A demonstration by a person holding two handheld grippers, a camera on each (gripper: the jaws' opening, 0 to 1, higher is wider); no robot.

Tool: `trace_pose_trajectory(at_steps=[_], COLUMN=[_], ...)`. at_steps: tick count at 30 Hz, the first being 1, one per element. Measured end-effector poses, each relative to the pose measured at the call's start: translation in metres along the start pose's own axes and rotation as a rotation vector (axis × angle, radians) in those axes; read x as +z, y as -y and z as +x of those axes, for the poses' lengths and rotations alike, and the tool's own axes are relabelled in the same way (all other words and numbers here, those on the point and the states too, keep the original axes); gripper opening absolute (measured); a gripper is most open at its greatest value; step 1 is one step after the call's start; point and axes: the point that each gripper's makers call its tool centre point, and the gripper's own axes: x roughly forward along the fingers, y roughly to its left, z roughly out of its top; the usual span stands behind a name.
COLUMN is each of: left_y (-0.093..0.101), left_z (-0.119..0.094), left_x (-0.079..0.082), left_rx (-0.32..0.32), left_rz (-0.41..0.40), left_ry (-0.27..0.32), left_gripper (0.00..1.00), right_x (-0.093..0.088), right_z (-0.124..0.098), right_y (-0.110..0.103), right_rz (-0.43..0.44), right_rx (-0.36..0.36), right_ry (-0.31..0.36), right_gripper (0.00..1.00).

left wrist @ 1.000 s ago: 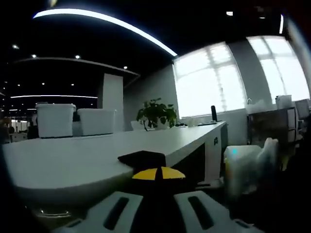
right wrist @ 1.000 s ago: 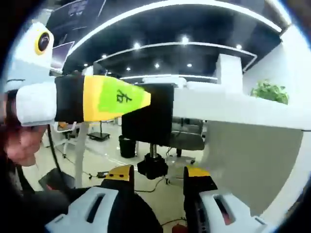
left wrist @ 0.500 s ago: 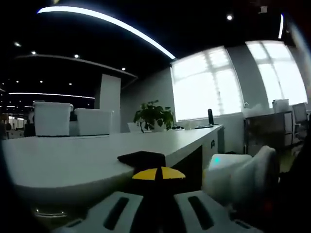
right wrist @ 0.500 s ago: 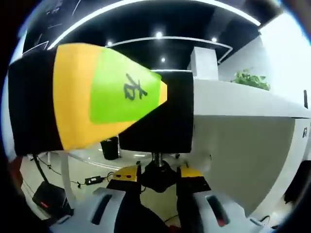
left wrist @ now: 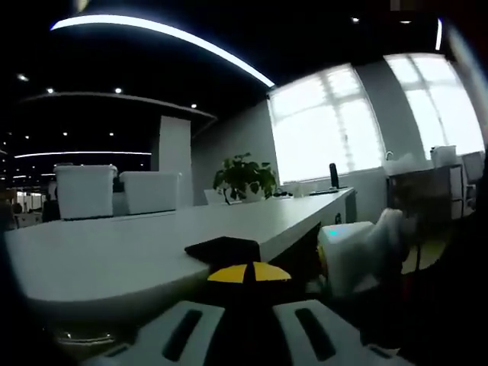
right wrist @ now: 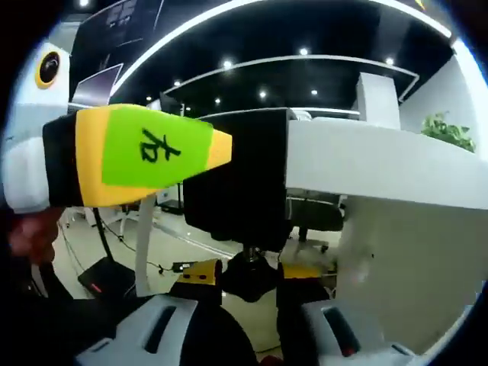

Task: Clamp the fixed fixture on the desktop, loosen the retaining clip, secure it to the edge of the desk, and tighten the retaining clip.

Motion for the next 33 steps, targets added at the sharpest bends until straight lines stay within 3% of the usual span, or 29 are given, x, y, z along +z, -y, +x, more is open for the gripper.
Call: trace_pose_trajectory(at_steps=[10,16,28,33], left_y=[0.004,0.005,0.008,0.008], left_z=[-0.001,-0.002,-0.002,-0.003], left_x=[0.0,-0.002,0.001,0.001], left_rx=[0.017,0.021,0.022,0.015], left_rz=[0.039,0.049,0.054,0.051], left_ry=[-0.038,-0.062,-0.074,-0.069], left_gripper=[0.01,0.01,0.01,0.01], right_x=[-0.004,-0.006,-0.002,-0.003], right_z=[0.003,0.003,-0.003,-0.005], right_y=[-0.011,-0.014,-0.023,-0.022], right_rz=[-0.017,-0.053,-0.05,-0.071], right_rx=[0.271,0.371,0.459,0.411], right_ry=[-0.001,0.0,0.051,0.044], right_gripper=[0.24,0.25,0.25,0.26])
